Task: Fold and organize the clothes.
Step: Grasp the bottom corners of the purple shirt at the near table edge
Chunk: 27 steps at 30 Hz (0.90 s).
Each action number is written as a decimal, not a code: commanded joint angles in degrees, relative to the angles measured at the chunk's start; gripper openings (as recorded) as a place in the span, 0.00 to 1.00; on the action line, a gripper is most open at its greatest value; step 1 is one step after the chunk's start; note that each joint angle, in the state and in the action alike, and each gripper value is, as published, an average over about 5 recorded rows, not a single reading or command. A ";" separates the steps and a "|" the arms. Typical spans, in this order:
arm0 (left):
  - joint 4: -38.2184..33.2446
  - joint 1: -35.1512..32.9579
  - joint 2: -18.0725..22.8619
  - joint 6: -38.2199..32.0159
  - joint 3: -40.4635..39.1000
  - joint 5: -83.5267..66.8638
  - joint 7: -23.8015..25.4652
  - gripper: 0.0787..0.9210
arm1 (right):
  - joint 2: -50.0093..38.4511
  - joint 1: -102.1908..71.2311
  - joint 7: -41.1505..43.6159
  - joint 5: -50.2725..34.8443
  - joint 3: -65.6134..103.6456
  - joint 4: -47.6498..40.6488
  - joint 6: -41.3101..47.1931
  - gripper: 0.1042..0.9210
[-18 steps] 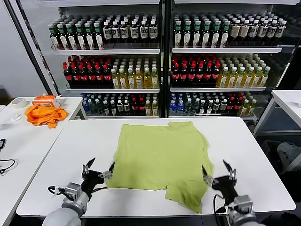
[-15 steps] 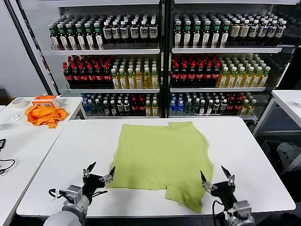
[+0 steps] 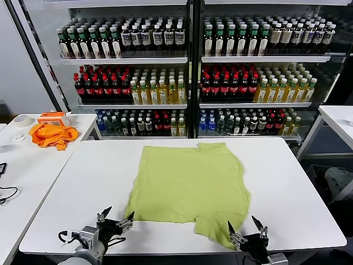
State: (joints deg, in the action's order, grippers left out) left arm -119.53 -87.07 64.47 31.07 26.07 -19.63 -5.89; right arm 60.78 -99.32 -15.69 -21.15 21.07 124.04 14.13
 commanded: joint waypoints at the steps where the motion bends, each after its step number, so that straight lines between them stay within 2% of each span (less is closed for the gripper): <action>1: 0.71 0.03 0.28 1.91 -0.49 -0.31 -0.57 0.88 | 0.26 -1.02 -1.24 -0.79 -1.65 -0.41 -0.11 0.88; 23: 2.33 1.17 0.84 1.27 -0.97 -0.36 -0.36 0.88 | 1.77 0.12 -3.78 -1.85 -4.37 -0.79 -0.39 0.88; 27: 2.68 1.05 1.00 1.08 -1.27 -0.36 -0.03 0.88 | 1.77 0.37 -4.75 -3.22 -4.65 -1.27 0.24 0.80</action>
State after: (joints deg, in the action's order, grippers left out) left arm -117.28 -85.88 65.25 32.11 25.01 -19.98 -6.21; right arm 62.47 -98.91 -19.69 -23.32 16.73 123.23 14.07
